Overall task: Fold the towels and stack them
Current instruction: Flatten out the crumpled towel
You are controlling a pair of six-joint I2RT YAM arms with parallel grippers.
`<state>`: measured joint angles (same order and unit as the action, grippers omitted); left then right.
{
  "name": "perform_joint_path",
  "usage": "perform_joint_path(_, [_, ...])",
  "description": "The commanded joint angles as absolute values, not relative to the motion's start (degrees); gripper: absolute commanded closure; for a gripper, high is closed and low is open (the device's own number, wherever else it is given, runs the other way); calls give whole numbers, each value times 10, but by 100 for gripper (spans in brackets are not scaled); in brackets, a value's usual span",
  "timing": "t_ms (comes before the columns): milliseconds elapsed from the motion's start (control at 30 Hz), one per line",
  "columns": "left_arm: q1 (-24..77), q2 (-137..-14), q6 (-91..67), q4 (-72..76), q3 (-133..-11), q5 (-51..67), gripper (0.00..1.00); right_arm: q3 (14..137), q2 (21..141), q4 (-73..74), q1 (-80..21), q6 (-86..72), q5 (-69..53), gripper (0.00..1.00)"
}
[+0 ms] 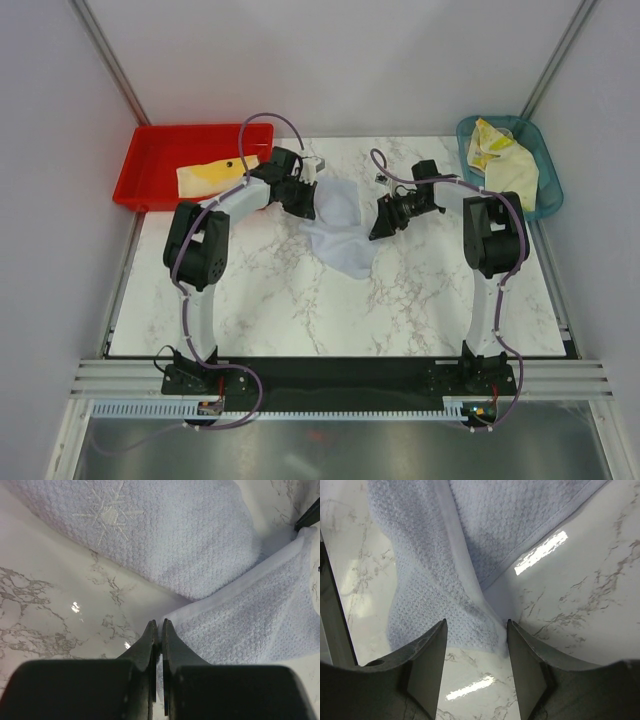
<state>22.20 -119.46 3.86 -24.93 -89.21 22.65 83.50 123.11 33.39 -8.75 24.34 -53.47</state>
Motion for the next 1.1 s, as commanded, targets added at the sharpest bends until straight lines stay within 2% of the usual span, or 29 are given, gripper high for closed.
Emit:
perform_joint_path(0, [218, -1200, 57, -230, -918, 221, 98, 824, 1238, 374, -88, 281, -549, 41])
perform_joint_path(233, [218, -1202, 49, -229, -923, 230, 98, 819, 1228, 363, -88, 253, -513, 49])
perform_joint_path(633, [218, -1208, 40, -229, -921, 230, 98, 742, 1185, 265, -105, 179, -411, 69])
perform_joint_path(767, [218, -1211, 34, -224, -924, 231, 98, 717, 1172, 244, -110, 172, -397, 78])
perform_joint_path(900, [218, -1209, 26, -221, -921, 234, 98, 685, 1148, 209, -114, 143, -386, 100])
perform_joint_path(1067, [219, -1176, 8, -217, -914, 238, 98, 629, 1036, 102, -120, 56, -337, 100])
